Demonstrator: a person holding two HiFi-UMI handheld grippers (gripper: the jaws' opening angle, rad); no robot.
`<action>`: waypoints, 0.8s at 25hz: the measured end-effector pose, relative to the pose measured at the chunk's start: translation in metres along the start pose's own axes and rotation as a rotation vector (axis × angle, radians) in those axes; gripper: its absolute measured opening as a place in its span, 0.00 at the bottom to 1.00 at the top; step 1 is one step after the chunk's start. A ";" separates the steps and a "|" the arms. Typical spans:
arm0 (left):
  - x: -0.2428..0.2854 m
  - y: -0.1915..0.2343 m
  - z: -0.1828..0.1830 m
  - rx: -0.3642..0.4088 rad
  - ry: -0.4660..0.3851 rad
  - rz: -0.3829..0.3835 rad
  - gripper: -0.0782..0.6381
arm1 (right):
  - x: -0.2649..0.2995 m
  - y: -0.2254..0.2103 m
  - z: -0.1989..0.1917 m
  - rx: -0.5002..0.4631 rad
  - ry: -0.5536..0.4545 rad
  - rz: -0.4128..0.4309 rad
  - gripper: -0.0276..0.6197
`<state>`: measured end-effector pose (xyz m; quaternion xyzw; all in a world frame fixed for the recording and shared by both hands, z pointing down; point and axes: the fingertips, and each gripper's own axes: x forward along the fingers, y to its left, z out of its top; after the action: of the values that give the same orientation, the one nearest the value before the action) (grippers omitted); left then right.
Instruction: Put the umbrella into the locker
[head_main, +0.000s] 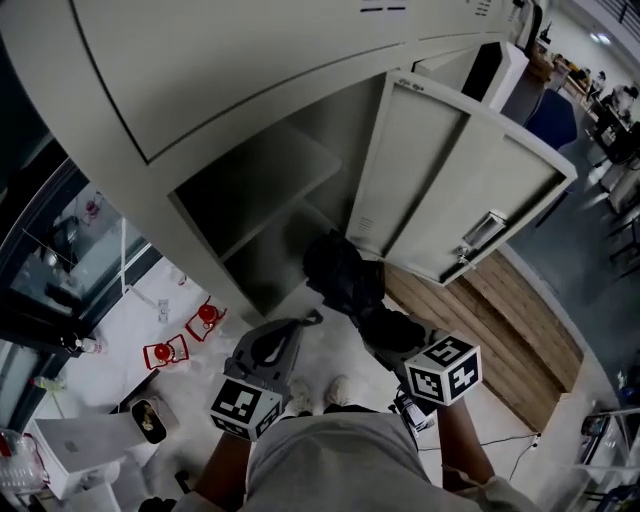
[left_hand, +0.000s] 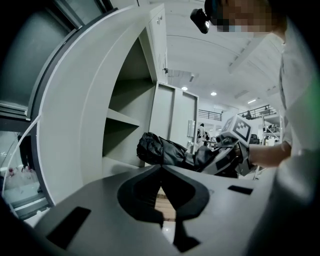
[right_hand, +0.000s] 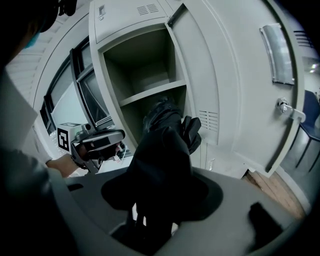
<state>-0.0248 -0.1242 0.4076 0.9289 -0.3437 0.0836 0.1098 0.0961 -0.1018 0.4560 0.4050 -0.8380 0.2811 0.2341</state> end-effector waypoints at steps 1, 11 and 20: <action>0.000 0.001 0.000 -0.003 -0.002 0.005 0.13 | 0.002 -0.002 0.002 -0.003 0.002 0.002 0.38; -0.001 0.008 0.003 -0.010 -0.012 0.047 0.13 | 0.018 -0.014 0.018 -0.035 0.020 0.036 0.38; -0.007 0.018 0.001 -0.012 -0.011 0.092 0.13 | 0.039 -0.019 0.036 -0.063 0.026 0.065 0.38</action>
<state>-0.0417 -0.1339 0.4078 0.9119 -0.3871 0.0812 0.1096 0.0842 -0.1570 0.4588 0.3664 -0.8560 0.2673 0.2482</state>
